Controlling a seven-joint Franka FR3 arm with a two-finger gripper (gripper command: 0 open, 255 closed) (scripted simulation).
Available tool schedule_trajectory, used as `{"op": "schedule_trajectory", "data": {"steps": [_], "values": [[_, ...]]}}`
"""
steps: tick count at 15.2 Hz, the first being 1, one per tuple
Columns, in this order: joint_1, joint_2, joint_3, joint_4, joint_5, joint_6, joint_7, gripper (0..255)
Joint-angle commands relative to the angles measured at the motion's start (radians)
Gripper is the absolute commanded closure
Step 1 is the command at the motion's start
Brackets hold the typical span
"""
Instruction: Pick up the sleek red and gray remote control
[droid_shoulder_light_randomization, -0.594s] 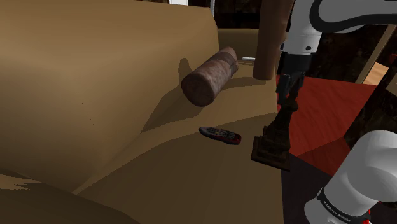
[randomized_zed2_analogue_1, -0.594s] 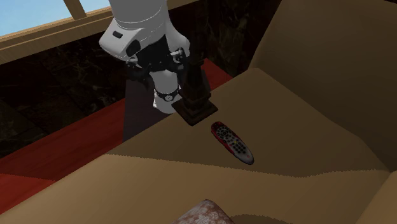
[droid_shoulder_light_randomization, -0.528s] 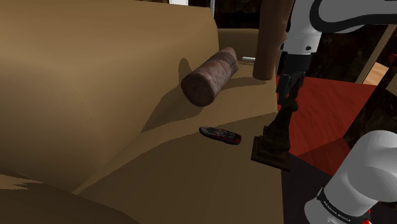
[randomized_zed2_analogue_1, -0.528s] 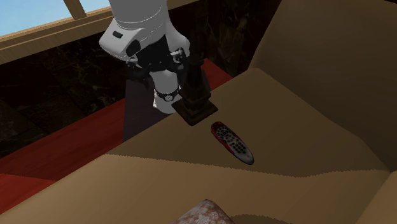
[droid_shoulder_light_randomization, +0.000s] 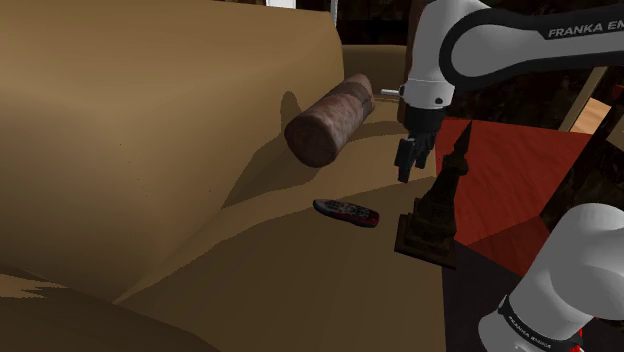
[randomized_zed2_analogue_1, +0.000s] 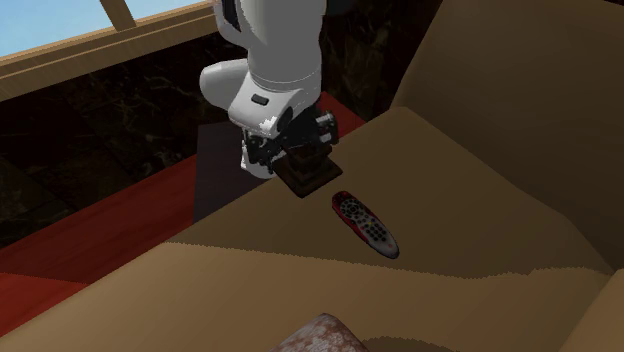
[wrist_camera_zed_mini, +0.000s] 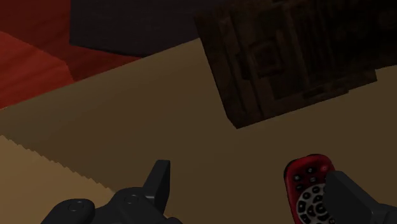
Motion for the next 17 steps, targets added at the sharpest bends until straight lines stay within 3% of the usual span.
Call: {"op": "schedule_trajectory", "data": {"steps": [1,11,17], "values": [[0.020,0.055,0.038,0.012,0.004,0.061,0.011,0],[0.076,0.328,0.204,0.089,-0.059,0.322,0.078,0],[0.075,0.358,0.212,0.033,-0.064,0.407,0.088,0]]}}
